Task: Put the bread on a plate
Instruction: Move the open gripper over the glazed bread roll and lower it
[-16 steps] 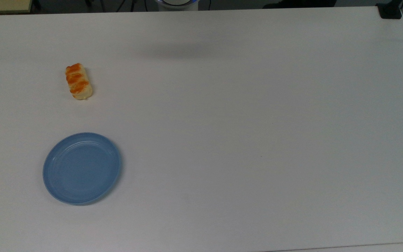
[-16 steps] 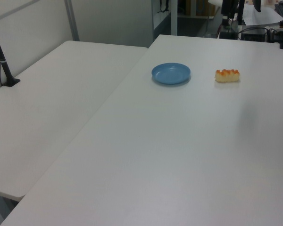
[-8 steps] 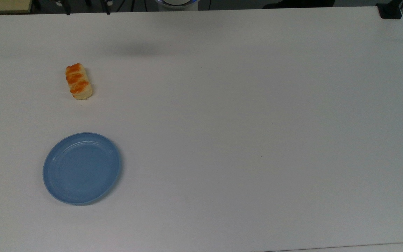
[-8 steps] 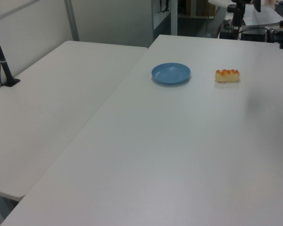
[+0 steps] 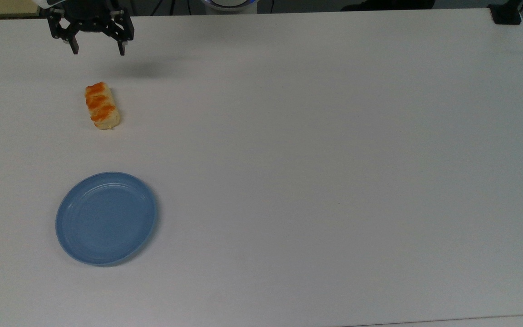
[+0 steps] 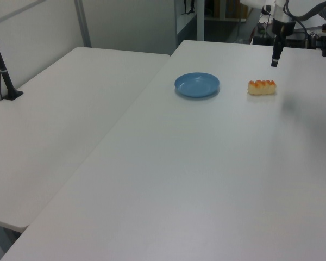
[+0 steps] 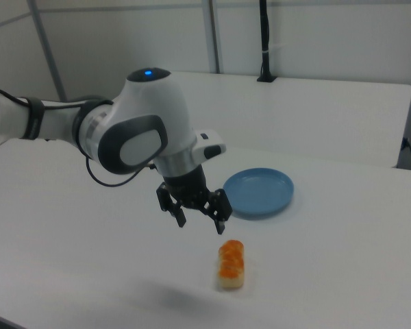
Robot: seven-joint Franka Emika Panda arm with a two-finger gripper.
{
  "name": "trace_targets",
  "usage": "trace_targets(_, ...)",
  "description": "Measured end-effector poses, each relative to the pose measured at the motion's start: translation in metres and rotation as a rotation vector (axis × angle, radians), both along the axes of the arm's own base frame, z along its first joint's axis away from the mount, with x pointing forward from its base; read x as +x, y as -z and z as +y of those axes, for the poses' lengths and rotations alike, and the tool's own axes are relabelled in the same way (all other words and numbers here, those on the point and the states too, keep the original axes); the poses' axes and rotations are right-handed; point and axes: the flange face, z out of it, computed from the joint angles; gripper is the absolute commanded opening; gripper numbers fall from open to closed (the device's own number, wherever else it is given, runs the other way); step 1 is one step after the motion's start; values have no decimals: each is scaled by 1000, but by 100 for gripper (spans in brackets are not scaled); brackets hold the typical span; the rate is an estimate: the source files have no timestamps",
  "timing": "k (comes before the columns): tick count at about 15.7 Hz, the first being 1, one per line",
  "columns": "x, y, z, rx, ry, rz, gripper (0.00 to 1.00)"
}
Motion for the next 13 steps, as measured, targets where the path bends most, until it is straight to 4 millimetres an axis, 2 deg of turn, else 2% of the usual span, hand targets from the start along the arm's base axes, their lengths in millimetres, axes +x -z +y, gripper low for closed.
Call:
trace_targets(2,1,13,-5,-8,-18,1,99)
trace_targets(8,22,71,-15,-54,-65,30,99)
trace_targets(13,37,92,-21,-58,-73,54,99)
